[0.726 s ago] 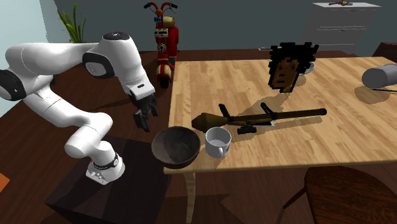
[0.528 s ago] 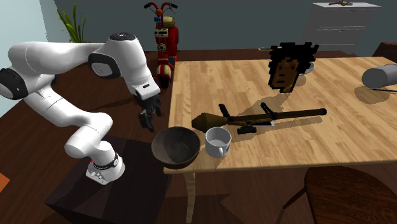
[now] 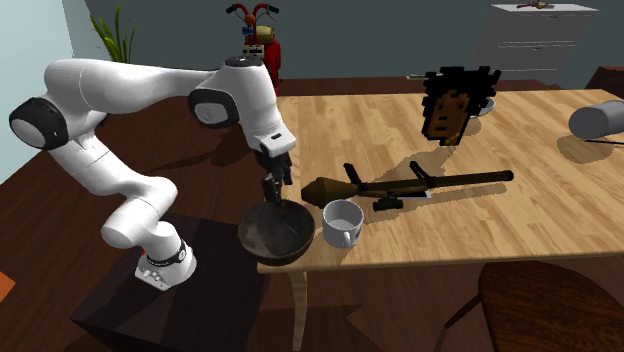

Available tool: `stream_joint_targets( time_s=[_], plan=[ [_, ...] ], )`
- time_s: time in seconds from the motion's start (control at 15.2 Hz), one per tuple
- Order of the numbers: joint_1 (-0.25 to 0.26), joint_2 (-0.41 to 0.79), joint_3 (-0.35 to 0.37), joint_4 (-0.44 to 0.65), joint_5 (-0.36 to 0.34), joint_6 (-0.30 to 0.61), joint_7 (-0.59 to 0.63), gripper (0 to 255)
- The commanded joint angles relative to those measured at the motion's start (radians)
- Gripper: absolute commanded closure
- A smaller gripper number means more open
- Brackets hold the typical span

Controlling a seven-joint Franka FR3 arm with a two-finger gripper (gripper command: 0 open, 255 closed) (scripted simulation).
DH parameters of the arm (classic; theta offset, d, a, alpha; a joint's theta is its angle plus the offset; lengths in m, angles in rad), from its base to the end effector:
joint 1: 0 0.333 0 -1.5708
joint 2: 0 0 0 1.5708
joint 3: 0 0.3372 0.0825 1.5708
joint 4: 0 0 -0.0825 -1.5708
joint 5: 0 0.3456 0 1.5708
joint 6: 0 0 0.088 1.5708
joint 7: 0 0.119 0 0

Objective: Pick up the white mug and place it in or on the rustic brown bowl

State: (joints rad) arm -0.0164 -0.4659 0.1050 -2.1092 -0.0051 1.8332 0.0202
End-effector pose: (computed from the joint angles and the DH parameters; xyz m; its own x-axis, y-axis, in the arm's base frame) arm 0.3802 0.0430 0.6272 0.9801 0.0660 0.1873 0.0579 -0.9971 0.0484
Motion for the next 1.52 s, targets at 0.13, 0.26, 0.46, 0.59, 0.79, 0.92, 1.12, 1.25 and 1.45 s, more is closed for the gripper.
stream_joint_targets(
  time_s=[0.13, 0.26, 0.46, 0.59, 0.79, 0.92, 1.12, 1.25, 1.45],
  plan=[
    [-0.006, 0.148, 0.033, 0.113, -0.024, 0.052, 0.05, 0],
    [-0.008, 0.222, 0.048, 0.178, -0.042, 0.068, 0.076, 0],
    [-0.008, 0.335, 0.068, 0.285, -0.073, 0.082, 0.115, 0],
    [-0.005, 0.413, 0.079, 0.366, -0.098, 0.084, 0.141, 0],
    [-0.004, 0.441, 0.079, 0.371, -0.107, 0.109, 0.15, 0],
    [-0.004, 0.447, 0.078, 0.352, -0.109, 0.134, 0.151, 0],
    [-0.005, 0.457, 0.076, 0.325, -0.112, 0.171, 0.153, 0],
    [-0.005, 0.459, 0.076, 0.32, -0.113, 0.178, 0.154, 0],
    [-0.004, 0.459, 0.075, 0.32, -0.113, 0.178, 0.154, 0]
  ],
)
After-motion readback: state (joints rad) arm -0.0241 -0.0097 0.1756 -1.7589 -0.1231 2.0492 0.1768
